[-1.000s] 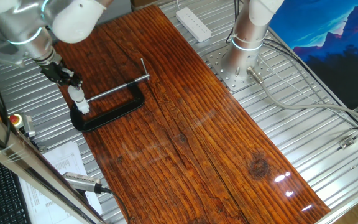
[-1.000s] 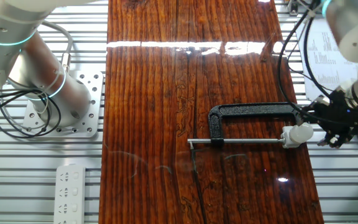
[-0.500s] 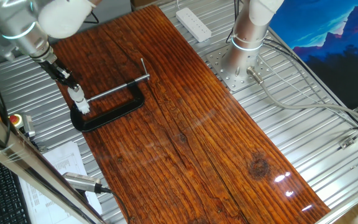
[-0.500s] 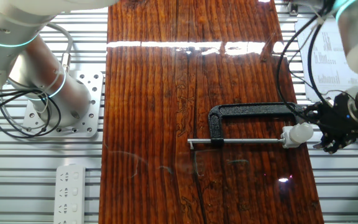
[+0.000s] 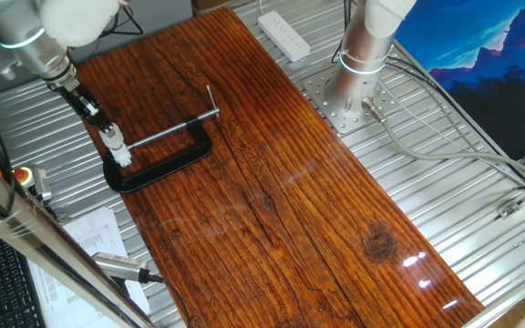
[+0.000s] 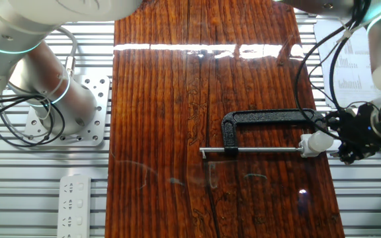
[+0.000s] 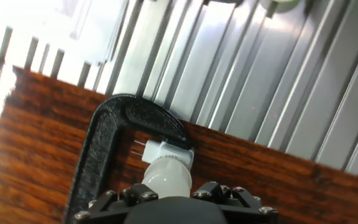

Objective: Take out the light bulb by rotating it

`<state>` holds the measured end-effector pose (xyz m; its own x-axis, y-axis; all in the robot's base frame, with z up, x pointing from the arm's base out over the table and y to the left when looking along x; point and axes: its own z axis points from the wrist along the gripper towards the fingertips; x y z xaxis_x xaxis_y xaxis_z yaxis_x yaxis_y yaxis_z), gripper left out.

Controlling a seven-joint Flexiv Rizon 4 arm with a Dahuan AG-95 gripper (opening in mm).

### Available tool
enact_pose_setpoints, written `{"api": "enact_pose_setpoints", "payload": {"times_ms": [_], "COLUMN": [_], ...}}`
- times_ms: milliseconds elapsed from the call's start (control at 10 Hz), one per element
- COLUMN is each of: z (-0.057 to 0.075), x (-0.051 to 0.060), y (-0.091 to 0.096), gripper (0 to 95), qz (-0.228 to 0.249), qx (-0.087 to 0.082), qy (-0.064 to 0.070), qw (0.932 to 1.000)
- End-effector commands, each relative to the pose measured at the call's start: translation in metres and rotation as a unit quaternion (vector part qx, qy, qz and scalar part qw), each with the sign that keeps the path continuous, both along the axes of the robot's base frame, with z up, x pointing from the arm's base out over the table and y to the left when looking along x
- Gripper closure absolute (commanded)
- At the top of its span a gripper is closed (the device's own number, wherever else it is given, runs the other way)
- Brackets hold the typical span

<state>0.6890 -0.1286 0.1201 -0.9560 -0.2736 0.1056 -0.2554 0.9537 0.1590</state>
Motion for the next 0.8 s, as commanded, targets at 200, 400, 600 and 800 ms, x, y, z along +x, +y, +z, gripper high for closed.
{"api": "enact_pose_setpoints", "payload": {"times_ms": [200,400,600,800], "z": [-0.0024,-0.0033,-0.0041,-0.0052], "x": [-0.0069,-0.008,-0.0078,-0.0076], "y": [0.001,0.0003,0.0001,0.0001], "gripper": [38.0,38.0,38.0,38.0], "qz": [-0.043,-0.07,-0.081,-0.087], "qx": [-0.015,-0.02,-0.024,-0.024], "qy": [-0.007,-0.02,-0.024,-0.025], "qw": [0.9989,0.9971,0.9962,0.9956]}}
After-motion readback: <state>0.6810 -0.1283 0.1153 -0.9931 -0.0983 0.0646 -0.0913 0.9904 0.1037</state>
